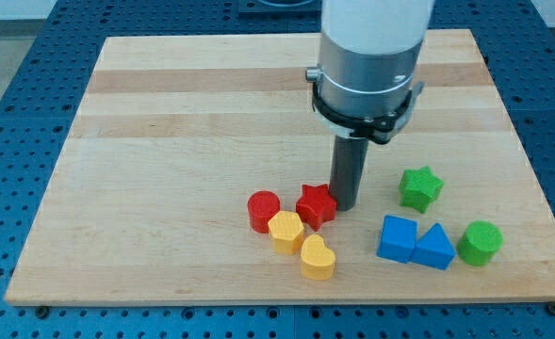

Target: Move the yellow heart closer to the red star

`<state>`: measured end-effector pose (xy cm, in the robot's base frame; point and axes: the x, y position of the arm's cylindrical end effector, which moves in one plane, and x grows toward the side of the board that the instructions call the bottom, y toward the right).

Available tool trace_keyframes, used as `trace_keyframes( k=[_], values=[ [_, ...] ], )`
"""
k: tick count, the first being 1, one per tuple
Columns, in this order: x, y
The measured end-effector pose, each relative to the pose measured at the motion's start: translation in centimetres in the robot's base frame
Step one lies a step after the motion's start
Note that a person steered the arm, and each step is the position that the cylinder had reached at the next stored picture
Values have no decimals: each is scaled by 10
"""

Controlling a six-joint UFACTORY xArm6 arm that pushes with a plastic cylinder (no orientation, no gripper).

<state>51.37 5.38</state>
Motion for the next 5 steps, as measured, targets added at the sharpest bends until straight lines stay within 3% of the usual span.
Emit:
trace_keyframes(
  k=[2,3,4,5],
  values=[
    [-8,-2],
    [-52,19],
    [-89,85],
    [-93,173]
  ],
)
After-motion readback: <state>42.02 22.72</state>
